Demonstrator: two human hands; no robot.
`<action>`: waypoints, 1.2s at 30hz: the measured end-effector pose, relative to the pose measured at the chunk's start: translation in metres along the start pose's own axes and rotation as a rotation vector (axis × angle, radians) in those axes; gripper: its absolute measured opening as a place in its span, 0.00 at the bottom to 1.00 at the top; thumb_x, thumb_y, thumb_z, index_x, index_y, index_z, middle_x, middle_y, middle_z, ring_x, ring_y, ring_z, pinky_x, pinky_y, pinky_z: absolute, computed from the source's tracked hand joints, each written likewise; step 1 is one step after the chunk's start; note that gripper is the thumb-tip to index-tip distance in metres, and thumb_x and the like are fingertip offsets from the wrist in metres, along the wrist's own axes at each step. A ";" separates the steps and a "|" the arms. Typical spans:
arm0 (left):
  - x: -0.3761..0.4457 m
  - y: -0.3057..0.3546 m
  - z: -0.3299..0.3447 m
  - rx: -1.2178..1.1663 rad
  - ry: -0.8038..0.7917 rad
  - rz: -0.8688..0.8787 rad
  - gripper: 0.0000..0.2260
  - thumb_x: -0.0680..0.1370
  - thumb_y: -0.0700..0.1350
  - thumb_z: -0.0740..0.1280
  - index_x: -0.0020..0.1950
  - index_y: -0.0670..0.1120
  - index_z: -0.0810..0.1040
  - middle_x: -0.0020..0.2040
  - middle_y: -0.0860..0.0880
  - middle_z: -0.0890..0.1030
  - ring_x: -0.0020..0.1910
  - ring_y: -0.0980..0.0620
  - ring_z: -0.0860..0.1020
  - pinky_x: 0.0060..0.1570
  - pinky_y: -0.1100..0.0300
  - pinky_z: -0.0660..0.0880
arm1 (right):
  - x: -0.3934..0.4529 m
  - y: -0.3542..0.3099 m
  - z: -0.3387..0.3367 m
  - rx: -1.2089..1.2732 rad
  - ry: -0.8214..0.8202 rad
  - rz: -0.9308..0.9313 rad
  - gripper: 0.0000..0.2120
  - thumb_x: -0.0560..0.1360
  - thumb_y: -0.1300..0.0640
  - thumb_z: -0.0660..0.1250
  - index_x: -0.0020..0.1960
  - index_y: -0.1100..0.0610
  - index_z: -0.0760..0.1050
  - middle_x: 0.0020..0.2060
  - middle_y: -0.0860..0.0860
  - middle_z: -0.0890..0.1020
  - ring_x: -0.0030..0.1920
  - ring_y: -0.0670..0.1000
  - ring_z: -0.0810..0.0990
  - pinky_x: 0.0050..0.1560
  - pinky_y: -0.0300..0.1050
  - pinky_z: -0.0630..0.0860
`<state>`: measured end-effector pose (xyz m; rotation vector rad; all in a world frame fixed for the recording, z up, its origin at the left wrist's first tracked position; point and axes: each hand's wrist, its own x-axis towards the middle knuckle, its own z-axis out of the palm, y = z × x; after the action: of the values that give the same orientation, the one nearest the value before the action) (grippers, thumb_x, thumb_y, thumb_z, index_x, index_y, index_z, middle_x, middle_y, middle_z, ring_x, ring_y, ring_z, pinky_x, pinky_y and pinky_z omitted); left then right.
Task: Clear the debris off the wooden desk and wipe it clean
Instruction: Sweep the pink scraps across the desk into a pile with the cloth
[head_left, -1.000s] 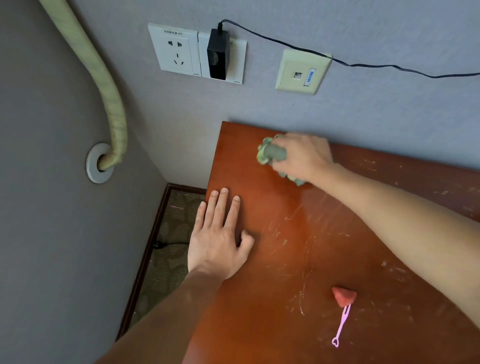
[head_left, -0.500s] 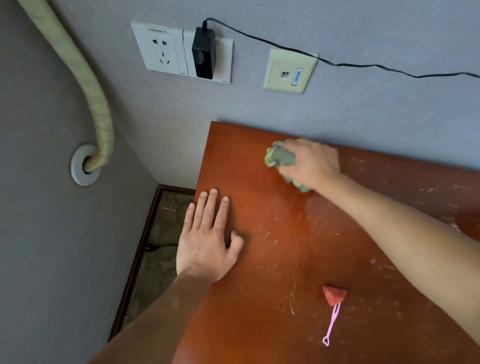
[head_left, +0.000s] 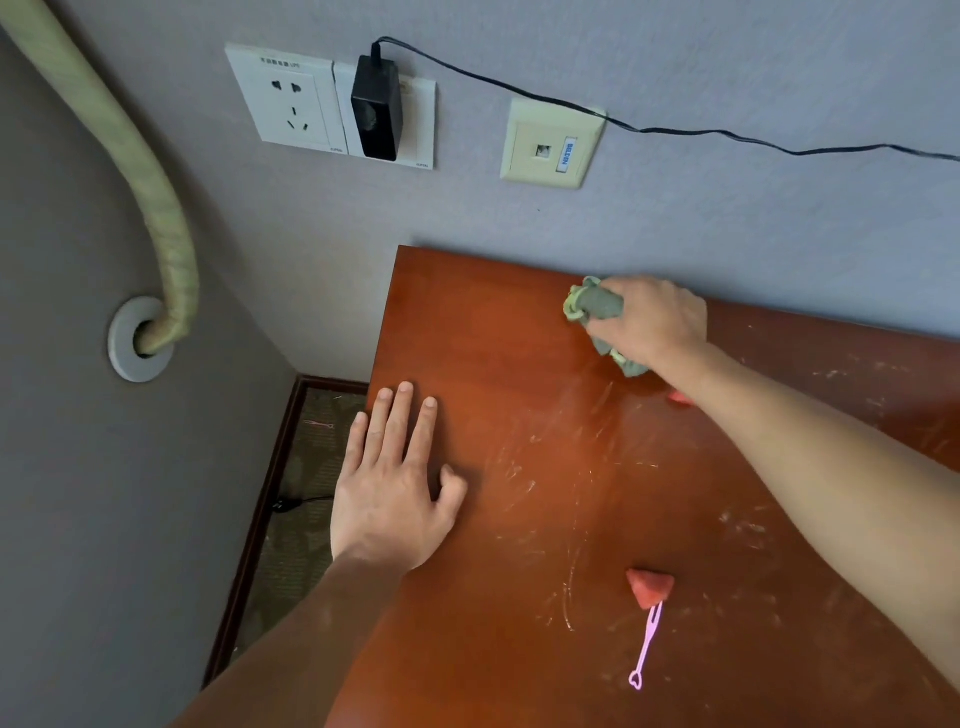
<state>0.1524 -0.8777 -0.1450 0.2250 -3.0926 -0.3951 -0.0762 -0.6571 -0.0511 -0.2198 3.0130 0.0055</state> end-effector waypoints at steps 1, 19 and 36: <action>0.000 0.000 0.000 0.000 0.000 -0.001 0.34 0.80 0.58 0.55 0.85 0.48 0.57 0.85 0.46 0.50 0.84 0.49 0.44 0.82 0.45 0.47 | 0.001 -0.002 0.001 0.009 0.007 0.014 0.20 0.67 0.41 0.71 0.58 0.43 0.81 0.50 0.48 0.85 0.54 0.58 0.84 0.50 0.47 0.76; 0.001 0.001 -0.003 -0.024 -0.003 -0.009 0.33 0.80 0.57 0.54 0.84 0.48 0.58 0.85 0.47 0.51 0.84 0.49 0.44 0.83 0.46 0.46 | -0.092 -0.037 0.039 -0.061 0.071 -0.500 0.22 0.69 0.41 0.68 0.63 0.43 0.79 0.59 0.45 0.83 0.52 0.57 0.83 0.42 0.47 0.78; -0.001 -0.003 -0.007 -0.170 0.069 0.035 0.28 0.80 0.47 0.50 0.80 0.46 0.69 0.82 0.46 0.62 0.83 0.46 0.55 0.82 0.48 0.51 | -0.150 -0.051 0.054 -0.009 0.060 -0.741 0.21 0.70 0.44 0.65 0.61 0.47 0.81 0.57 0.47 0.83 0.48 0.56 0.82 0.37 0.44 0.77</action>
<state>0.1539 -0.8820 -0.1385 0.1775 -2.9696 -0.6306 0.0850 -0.6852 -0.0862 -1.3228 2.7887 -0.0552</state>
